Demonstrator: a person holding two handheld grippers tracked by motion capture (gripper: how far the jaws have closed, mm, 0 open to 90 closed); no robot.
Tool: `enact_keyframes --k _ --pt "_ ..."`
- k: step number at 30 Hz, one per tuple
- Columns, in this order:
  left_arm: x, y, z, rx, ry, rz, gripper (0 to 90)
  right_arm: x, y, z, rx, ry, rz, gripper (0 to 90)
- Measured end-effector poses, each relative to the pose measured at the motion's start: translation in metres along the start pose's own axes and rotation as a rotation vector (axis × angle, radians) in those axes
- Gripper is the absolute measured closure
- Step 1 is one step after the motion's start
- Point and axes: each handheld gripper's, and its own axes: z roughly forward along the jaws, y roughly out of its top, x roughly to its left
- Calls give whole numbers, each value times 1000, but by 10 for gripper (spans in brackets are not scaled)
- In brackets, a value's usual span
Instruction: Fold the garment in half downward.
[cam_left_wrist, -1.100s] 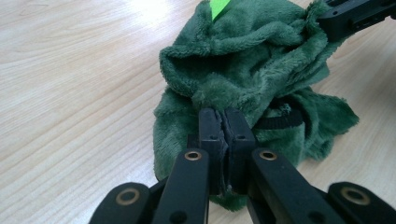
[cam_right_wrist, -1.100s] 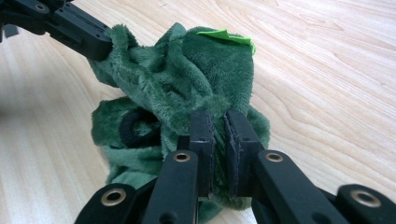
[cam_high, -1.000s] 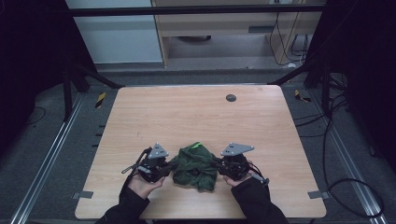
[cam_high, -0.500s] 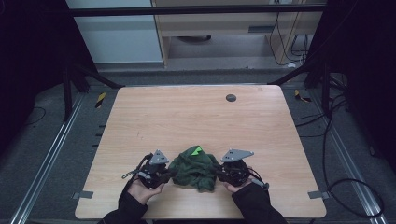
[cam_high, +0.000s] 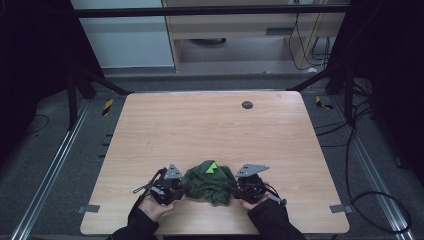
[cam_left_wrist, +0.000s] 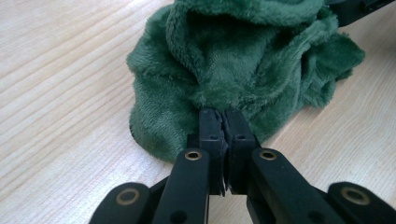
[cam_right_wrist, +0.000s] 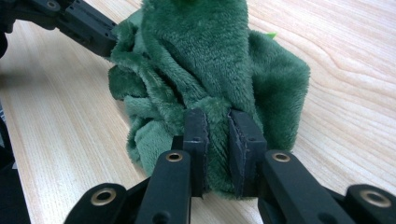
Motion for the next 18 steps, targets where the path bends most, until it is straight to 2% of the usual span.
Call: enact_keyframes --k 6,12,18 --pt "0 0 -2 -13 11 0 848 0 1 0 2 -1 4 755" --pt "4 4 -14 -60 34 -15 737 -2 6 -8 -26 2 13 710" --pt "9 7 -25 -90 43 -26 710 -6 10 -16 -56 -6 19 694"
